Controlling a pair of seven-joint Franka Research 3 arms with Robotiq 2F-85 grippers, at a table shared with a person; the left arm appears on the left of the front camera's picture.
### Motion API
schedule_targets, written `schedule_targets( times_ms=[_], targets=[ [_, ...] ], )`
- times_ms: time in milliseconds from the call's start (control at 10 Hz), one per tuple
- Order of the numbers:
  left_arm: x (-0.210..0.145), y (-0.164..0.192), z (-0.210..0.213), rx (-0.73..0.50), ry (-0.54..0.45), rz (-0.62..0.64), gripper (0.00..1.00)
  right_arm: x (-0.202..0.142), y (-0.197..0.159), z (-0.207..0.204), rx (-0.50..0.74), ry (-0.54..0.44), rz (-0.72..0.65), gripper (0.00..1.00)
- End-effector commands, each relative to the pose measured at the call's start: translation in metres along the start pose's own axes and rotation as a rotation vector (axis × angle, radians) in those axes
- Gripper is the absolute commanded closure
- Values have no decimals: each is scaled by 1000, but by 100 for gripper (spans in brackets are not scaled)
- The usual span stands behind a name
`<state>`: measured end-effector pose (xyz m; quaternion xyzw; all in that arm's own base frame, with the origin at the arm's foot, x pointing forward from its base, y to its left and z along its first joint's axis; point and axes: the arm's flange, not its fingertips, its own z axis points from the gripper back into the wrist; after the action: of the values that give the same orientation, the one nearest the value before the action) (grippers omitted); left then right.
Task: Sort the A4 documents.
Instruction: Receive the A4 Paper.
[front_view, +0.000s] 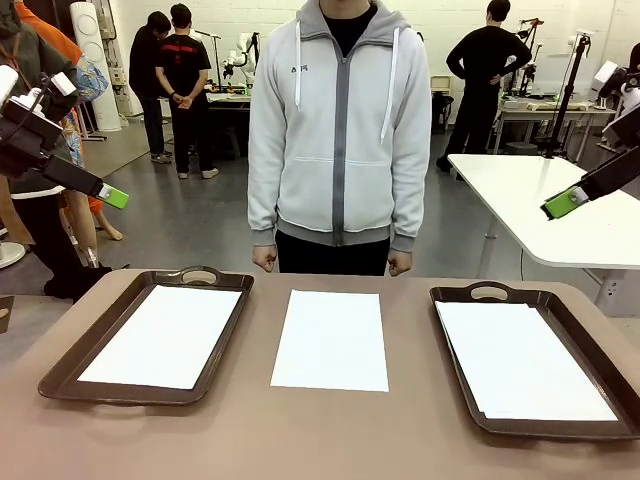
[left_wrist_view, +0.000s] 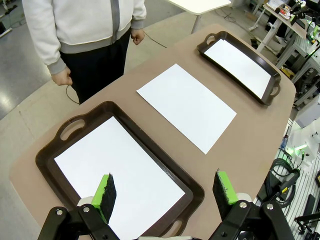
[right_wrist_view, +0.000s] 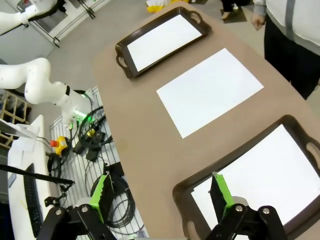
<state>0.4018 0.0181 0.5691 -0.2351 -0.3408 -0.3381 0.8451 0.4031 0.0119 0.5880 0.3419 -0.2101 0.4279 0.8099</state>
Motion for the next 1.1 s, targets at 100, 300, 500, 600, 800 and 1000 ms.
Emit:
schedule_targets(
  times_ms=[100, 300, 500, 600, 800, 1000],
  targets=[
    [0, 0, -1, 8, -2, 0, 0, -3, -3, 9, -1, 10, 14, 0],
    [0, 0, -1, 8, -2, 0, 0, -7, -9, 12, 2, 4, -6, 0],
    [0, 0, -1, 8, -2, 0, 0, -13, -13, 18, 8, -4, -46, 0],
    [0, 0, -1, 8, -2, 0, 0, -10, -6, 12, -12, -5, -23, 0],
    [0, 0, -1, 8, -2, 0, 0, -10, -6, 12, -12, -5, -23, 0],
    [0, 0, -1, 8, -2, 0, 0, -10, -6, 12, -12, -5, -23, 0]
  ],
)
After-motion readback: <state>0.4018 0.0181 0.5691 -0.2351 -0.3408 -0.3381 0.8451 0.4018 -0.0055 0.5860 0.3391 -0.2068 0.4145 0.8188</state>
